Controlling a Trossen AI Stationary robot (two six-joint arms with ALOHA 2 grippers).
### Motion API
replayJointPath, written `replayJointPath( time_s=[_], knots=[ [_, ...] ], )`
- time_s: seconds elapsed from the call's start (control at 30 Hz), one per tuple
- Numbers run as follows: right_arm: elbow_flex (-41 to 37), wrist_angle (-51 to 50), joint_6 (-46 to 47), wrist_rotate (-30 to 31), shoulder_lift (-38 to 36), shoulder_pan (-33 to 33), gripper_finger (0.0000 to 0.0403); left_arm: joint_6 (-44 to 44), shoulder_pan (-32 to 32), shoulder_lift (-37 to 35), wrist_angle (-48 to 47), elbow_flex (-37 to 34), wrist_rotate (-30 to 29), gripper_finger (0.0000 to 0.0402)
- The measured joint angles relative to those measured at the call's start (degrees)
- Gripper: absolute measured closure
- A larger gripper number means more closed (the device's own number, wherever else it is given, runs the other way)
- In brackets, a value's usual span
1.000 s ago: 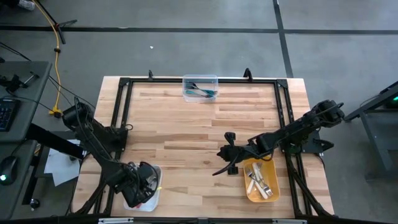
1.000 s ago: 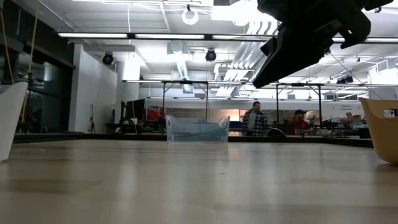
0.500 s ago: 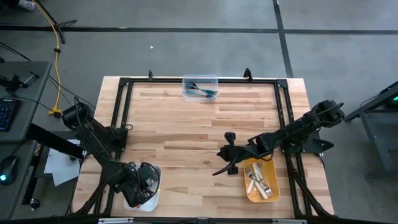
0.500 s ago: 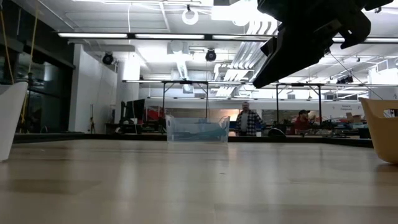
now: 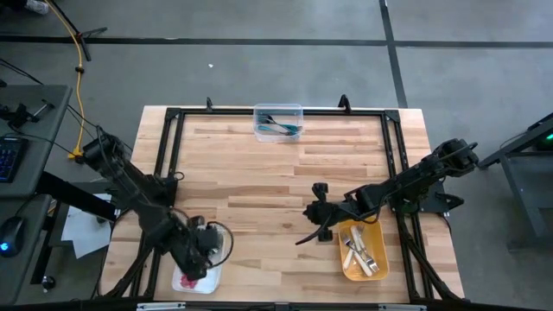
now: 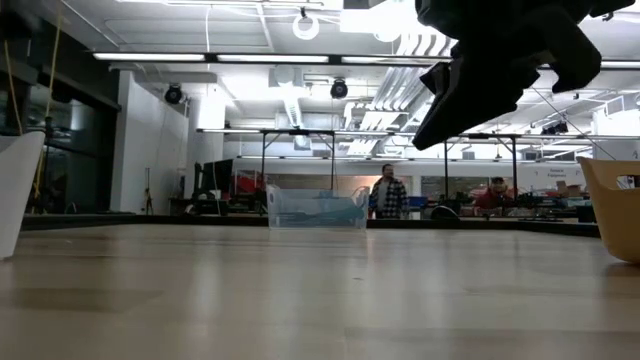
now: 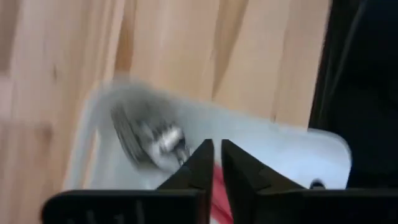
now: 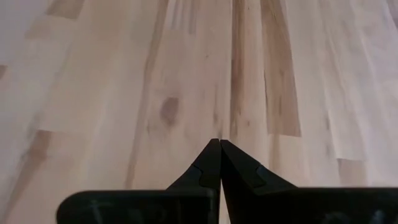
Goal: Sort silverware by color (type)
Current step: Return to Home Position
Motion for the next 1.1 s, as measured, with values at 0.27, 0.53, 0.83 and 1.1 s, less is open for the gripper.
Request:
replayJointPath(
  time_s=[0.27, 0.53, 0.83, 1.1],
  knots=[
    [-0.24, 0.79, -7.56, 4.45, 0.00, -1.37, 0.0403, 28.02, 13.59, -3.48, 10.43, -1.27, 1.79, 0.0399],
    [-13.39, 22.02, -13.97, -1.28, -3.67, -8.60, 0.0403, 49.45, 28.13, -4.15, 30.44, -9.47, 11.99, 0.0401],
    [-24.53, 26.61, -15.42, -6.52, -19.88, -13.24, 0.0403, 63.19, 39.37, -4.19, 55.02, -17.94, 17.58, 0.0401],
    [-31.46, 25.30, -15.39, -6.70, -34.26, -15.08, 0.0403, 64.46, 44.99, -4.89, 62.93, -24.83, 20.07, 0.0401]
  ],
)
